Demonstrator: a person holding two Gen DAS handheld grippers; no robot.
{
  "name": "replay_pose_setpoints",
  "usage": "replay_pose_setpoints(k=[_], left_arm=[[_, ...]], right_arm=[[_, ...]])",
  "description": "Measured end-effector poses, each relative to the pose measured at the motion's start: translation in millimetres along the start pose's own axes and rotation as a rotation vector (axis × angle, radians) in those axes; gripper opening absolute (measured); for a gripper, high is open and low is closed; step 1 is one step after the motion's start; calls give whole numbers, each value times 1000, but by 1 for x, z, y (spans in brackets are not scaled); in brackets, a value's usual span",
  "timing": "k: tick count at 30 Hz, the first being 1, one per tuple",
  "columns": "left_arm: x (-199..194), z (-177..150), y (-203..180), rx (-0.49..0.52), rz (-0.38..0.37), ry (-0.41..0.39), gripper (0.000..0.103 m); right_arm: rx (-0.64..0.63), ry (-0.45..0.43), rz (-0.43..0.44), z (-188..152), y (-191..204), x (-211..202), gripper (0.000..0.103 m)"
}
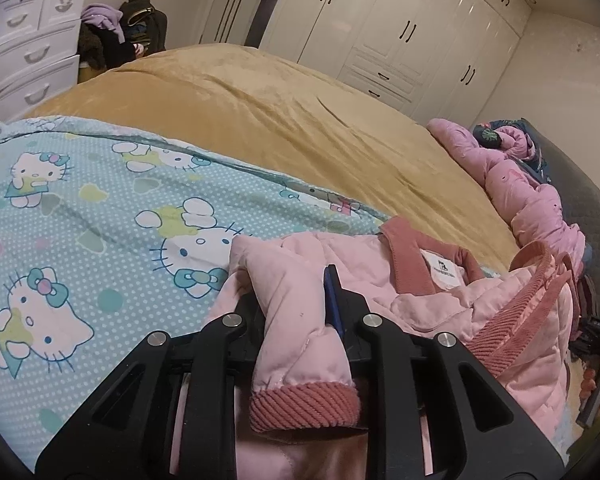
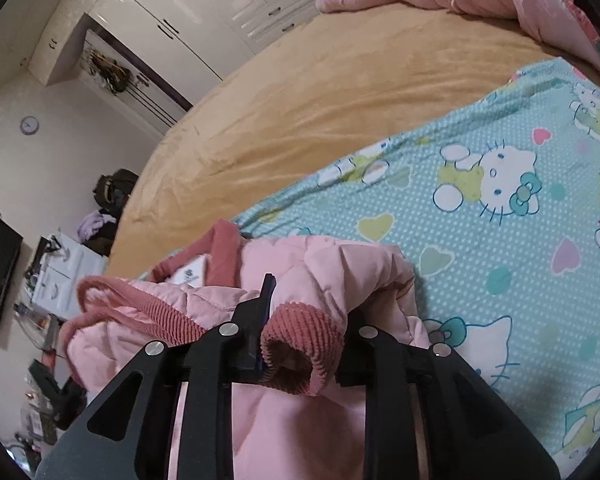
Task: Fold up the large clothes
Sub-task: 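Open the right tool to release the hem while the left tool holds, then open the left tool and grasp the jacket's side edge with both tools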
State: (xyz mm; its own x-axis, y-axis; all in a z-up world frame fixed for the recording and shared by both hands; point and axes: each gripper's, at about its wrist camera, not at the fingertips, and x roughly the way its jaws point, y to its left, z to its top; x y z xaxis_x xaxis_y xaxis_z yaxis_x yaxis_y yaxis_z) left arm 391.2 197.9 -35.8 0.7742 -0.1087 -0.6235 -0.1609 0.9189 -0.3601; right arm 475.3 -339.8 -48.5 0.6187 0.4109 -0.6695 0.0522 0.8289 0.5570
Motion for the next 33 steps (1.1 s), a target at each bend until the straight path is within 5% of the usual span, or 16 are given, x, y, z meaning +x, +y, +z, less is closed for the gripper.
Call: replay_pose_setpoints(k=[5, 8, 9, 10, 12, 18, 24, 29, 33], left_arm=[[-5, 2, -4, 3, -6, -4, 16], [-7, 3, -7, 4, -6, -2, 17], [-7, 4, -7, 3, -7, 0, 18], [-8, 5, -8, 3, -11, 0, 19], [-11, 6, -10, 7, -13, -4, 20], [-16, 8, -14, 9, -30, -10, 28], [-28, 12, -24, 27, -59, -35, 55], [-43, 15, -43, 95, -61, -67, 73], [-62, 19, -53, 146, -61, -119, 94]], right_arm=[[77, 21, 48, 2, -9, -11, 29], [150, 35, 104, 5, -15, -16, 43], [173, 33, 127, 6, -15, -20, 51], [174, 29, 138, 7, -13, -23, 72], [119, -10, 66, 8, 0, -36, 92], [-163, -81, 25, -21, 60, -62, 92], [-519, 45, 74, -110, 149, -23, 91], [-609, 152, -85, -137, 167, 38, 90], [-631, 146, -144, -135, 161, 65, 98]])
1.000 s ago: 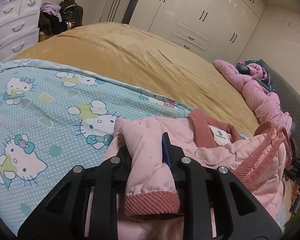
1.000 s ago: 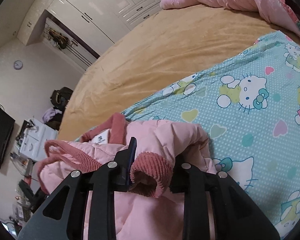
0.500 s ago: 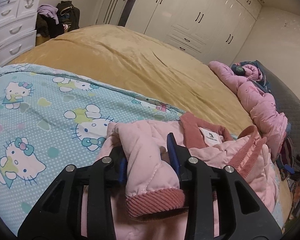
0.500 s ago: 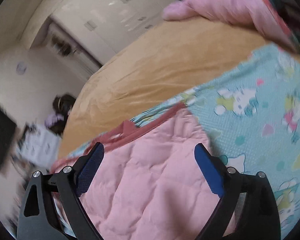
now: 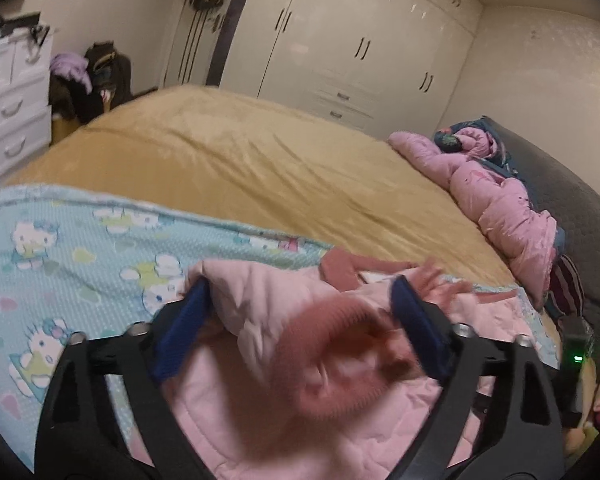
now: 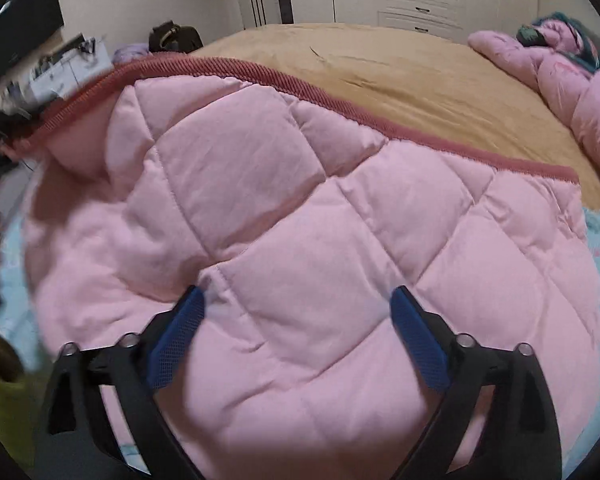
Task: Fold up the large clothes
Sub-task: 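Open the left tool and grasp the jacket's side edge with both tools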
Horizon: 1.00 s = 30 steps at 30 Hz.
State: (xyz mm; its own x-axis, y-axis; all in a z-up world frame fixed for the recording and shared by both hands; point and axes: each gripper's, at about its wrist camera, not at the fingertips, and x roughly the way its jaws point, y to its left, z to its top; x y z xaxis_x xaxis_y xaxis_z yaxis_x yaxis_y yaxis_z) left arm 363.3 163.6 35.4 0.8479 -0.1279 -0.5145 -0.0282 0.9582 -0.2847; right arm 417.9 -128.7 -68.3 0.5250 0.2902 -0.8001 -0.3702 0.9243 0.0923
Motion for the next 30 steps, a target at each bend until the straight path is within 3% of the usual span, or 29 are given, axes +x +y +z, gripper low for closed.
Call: replay_pose_setpoints(k=[2, 6, 8, 10, 12, 16, 20, 21, 22, 24, 26, 27, 28, 30], left_arm=[[-13, 5, -7, 52, 35, -51, 94], [-21, 8, -8, 102, 75, -75, 94], [-14, 6, 0, 124, 128, -55, 94], [5, 1, 22, 106, 179, 21, 94], [26, -8, 41, 78, 168, 111, 94], [68, -31, 69, 7, 38, 266, 94], [77, -39, 71, -24, 4, 267, 93], [76, -39, 67, -7, -21, 255, 89], [77, -40, 63, 4, -37, 247, 70], [78, -42, 61, -5, -53, 243, 49], [79, -43, 59, -15, -48, 235, 33], [77, -42, 58, -14, -47, 222, 19], [74, -38, 56, -13, -52, 202, 12], [65, -31, 59, -32, -71, 152, 8]], right_arm=[[9, -2, -4, 2, -3, 4, 98], [38, -44, 38, 5, -10, -9, 97], [68, -110, 58, 2, -24, -29, 97], [115, -182, 9, 0, -48, -51, 98], [164, -218, -57, -2, -78, -64, 98], [255, -200, -201, -8, -149, -70, 98], [275, -97, -236, -9, -188, -48, 97], [286, -90, -211, -11, -192, -41, 95], [297, -84, -182, -12, -196, -36, 81], [323, -75, -126, -17, -198, -27, 62], [311, -98, -137, -19, -192, -26, 52], [298, -110, -143, -18, -187, -28, 41], [283, -136, -151, -19, -184, -32, 30], [269, -191, -156, -19, -183, -42, 21]])
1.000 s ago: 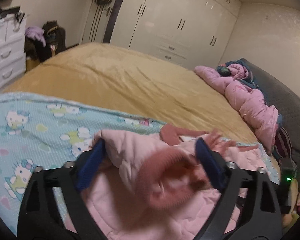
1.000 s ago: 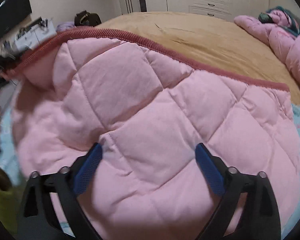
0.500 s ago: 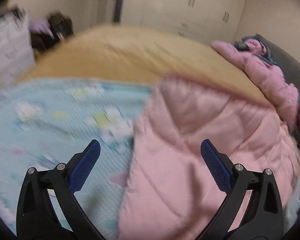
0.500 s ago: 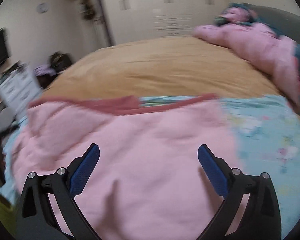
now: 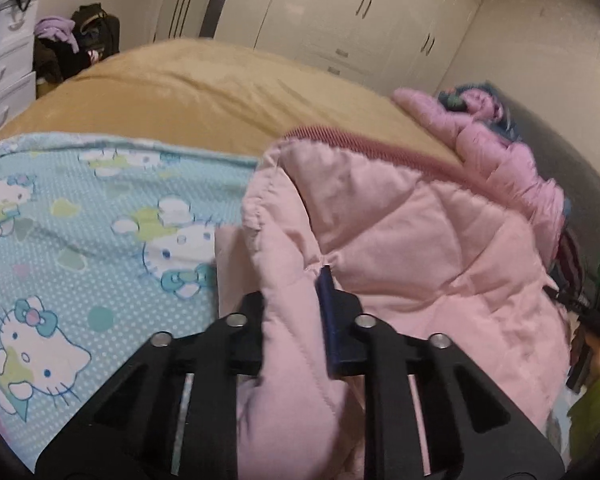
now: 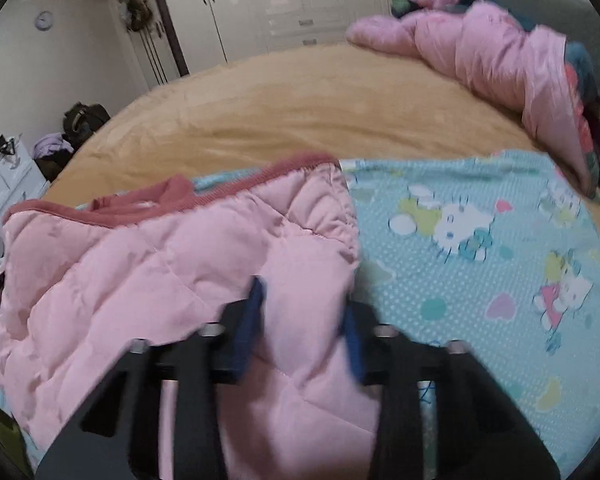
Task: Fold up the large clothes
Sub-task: 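Open the left tool and grasp the jacket's side edge with both tools, then lift the side edge with both tools and fold it over the jacket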
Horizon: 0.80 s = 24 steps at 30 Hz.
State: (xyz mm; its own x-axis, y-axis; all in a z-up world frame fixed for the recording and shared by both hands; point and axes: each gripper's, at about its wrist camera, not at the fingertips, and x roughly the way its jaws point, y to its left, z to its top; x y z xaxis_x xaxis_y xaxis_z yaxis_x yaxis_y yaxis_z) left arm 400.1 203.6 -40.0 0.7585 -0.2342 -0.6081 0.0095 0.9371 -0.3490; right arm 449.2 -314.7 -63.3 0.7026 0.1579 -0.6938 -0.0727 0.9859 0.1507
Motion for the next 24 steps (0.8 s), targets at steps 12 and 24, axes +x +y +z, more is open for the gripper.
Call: replay_pose_setpoints(k=[12, 24], left_arm=[[-89, 33, -50, 70, 29, -241, 6], [-31, 52, -46, 123, 196, -111, 6]], right_arm=[[4, -254, 104, 59, 6, -71, 17], [87, -184, 62, 64, -15, -25, 17]])
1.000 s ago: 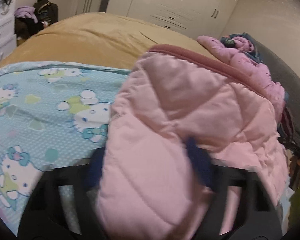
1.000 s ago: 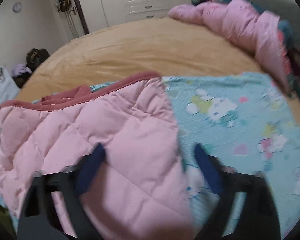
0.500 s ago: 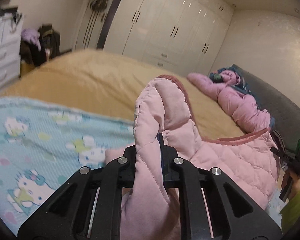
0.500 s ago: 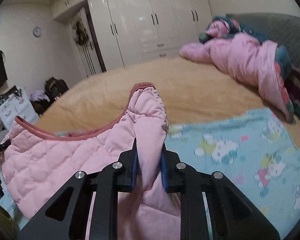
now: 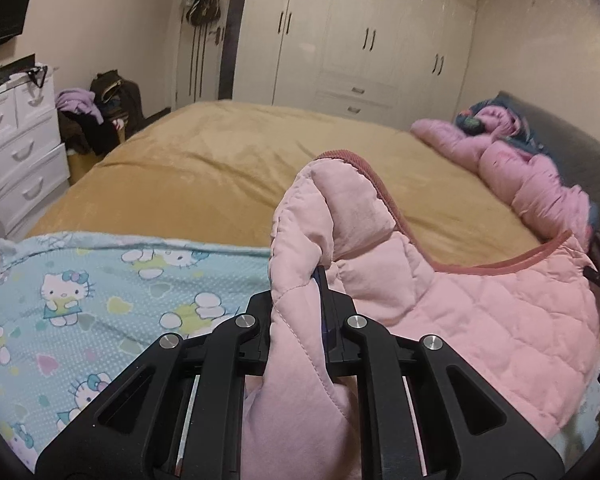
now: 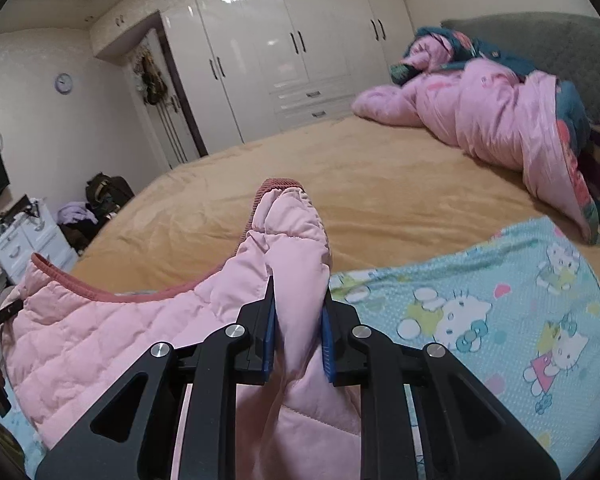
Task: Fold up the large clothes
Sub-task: 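Lift the side edge with both tools and fold it over the jacket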
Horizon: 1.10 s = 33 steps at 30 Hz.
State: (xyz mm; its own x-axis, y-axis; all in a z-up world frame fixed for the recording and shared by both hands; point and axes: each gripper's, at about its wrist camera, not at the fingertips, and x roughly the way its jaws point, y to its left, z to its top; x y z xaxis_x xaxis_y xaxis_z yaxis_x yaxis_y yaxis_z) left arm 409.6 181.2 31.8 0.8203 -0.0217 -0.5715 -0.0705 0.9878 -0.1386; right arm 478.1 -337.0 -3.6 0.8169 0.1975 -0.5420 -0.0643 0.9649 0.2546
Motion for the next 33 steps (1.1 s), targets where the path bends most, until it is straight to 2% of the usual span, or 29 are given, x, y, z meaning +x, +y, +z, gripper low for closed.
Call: replay_pose_setpoints(k=[4, 9, 12, 17, 19, 21, 23, 25, 26, 28, 30, 33], left_arm=[[29, -14, 10, -10, 45, 70, 6], [62, -44, 29, -54, 67, 166, 9], [73, -58, 34, -82, 63, 200, 13], [78, -69, 39, -110, 51, 214, 21], [78, -71, 40, -122, 66, 215, 33], [75, -72, 44, -142, 82, 217, 41], [69, -72, 46, -143, 100, 221, 48], [64, -71, 44, -122, 121, 225, 55], [60, -71, 44, -113, 134, 225, 58], [51, -69, 45, -109, 158, 230, 75], [41, -68, 46, -109, 170, 230, 86], [23, -67, 43, -84, 174, 220, 94]], right_arm=[[9, 55, -35, -16, -8, 22, 17], [38, 186, -73, -43, -22, 57, 18], [78, 243, -70, -61, -33, 72, 22], [114, 293, -58, -75, -41, 85, 32], [120, 295, -67, -78, -40, 86, 36], [129, 302, -70, -79, -40, 85, 39], [152, 306, -96, -77, -42, 81, 53], [190, 291, -130, -74, -48, 68, 88], [200, 266, -122, -73, -49, 58, 93], [188, 241, -101, -71, -51, 43, 94], [162, 233, -77, -70, -49, 31, 96], [121, 213, -15, -70, -43, 5, 99]])
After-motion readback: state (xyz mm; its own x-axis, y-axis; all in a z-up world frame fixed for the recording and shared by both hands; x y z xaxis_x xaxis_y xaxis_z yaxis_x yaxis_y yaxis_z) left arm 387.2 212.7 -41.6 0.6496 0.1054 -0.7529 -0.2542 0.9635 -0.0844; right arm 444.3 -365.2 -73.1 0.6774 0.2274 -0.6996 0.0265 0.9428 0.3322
